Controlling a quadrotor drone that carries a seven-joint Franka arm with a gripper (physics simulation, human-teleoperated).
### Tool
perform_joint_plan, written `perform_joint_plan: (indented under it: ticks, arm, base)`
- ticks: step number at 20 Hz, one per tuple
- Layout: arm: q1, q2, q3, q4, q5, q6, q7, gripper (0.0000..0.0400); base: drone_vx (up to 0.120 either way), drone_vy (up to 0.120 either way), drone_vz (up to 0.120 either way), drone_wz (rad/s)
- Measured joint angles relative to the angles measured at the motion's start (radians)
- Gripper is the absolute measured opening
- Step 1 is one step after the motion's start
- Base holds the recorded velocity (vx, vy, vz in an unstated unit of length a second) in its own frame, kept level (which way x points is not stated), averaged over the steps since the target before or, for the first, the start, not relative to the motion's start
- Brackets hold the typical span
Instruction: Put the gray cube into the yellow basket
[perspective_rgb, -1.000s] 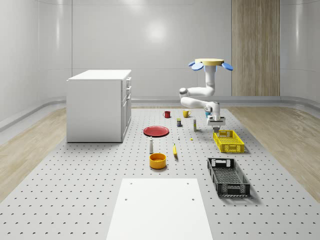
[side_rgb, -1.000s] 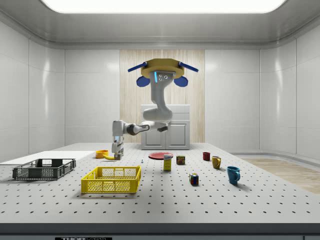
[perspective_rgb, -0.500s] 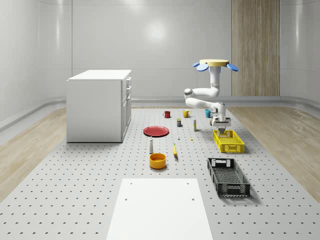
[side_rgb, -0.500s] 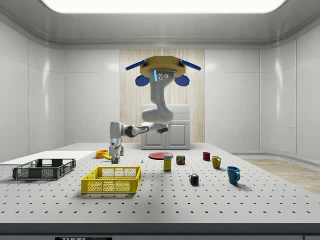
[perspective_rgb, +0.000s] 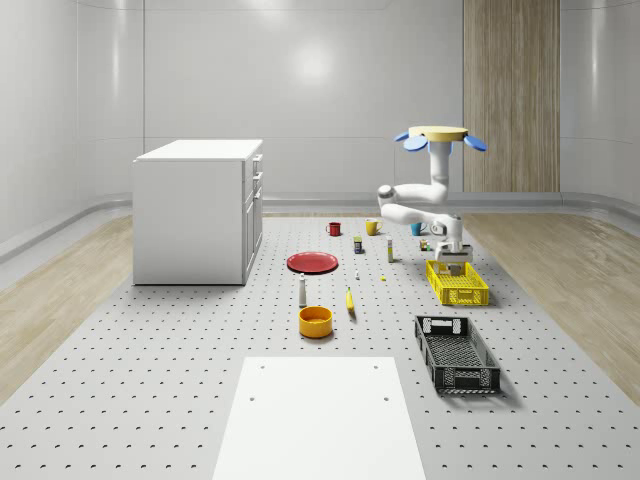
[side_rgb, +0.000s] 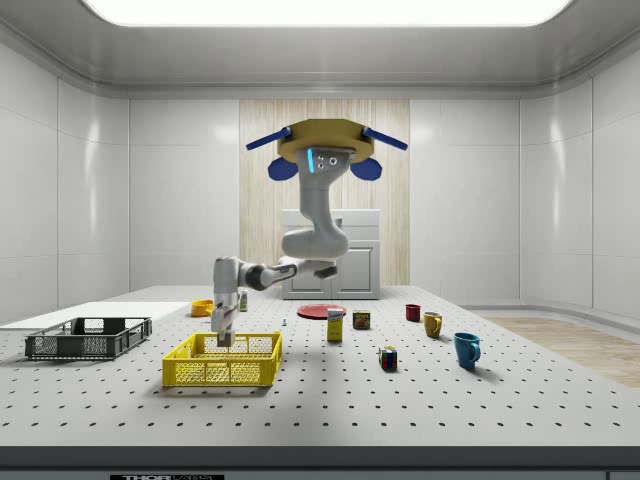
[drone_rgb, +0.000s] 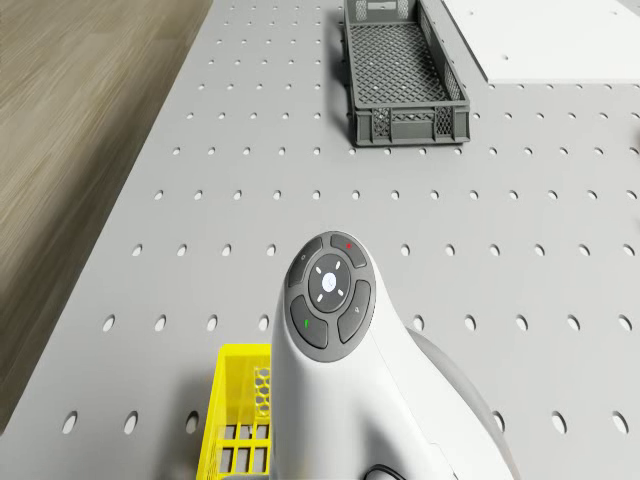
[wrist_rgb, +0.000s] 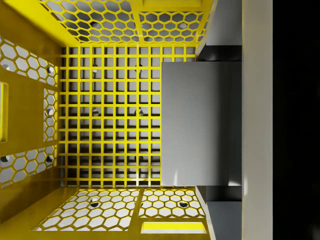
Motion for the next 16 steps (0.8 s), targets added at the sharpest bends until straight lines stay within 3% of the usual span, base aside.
perform_joint_plan:
  ticks: [11, 16]
  arm:
    - [-0.022, 0.010, -0.100, 0.050, -0.092, 0.050, -0.003, 0.0251]
    - [-0.026, 0.017, -0.122, 0.063, -0.114, 0.058, -0.006, 0.0349]
  base:
    - [0.000, 0.000, 0.000, 0.000]
    - [0.000, 0.000, 0.000, 0.000]
